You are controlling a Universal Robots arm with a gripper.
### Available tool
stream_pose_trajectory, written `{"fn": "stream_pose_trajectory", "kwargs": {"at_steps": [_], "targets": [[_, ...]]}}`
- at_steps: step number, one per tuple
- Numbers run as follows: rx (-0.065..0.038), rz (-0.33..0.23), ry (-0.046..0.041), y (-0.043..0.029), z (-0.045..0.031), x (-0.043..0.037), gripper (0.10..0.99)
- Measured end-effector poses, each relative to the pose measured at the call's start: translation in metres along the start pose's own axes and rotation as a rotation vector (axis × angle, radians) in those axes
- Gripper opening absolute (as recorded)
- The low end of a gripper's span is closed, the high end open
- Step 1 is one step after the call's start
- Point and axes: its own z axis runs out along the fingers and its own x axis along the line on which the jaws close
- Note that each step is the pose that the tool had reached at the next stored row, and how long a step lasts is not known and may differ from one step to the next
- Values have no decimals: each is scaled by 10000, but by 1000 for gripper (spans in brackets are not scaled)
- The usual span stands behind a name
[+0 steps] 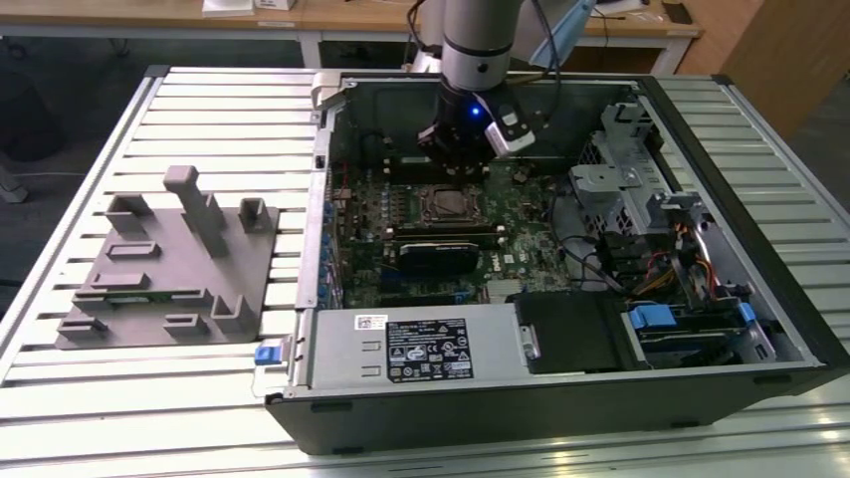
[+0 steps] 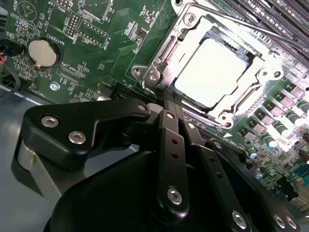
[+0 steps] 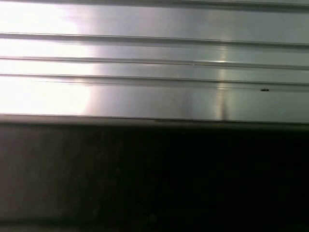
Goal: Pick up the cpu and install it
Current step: 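Install the first cpu locking lever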
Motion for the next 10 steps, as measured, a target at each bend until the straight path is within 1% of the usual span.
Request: {"fn": "stream_pose_trajectory", "kwargs": {"at_steps": [2, 6, 7, 8, 10], "targets": [[37, 0, 0, 1, 10, -2, 106], [38, 0, 7, 3, 22, -7, 106], [9, 1, 8, 3, 24, -7, 106], [-42, 1, 7, 3, 27, -8, 106], [-172, 2, 11, 0, 27, -7, 106]]}}
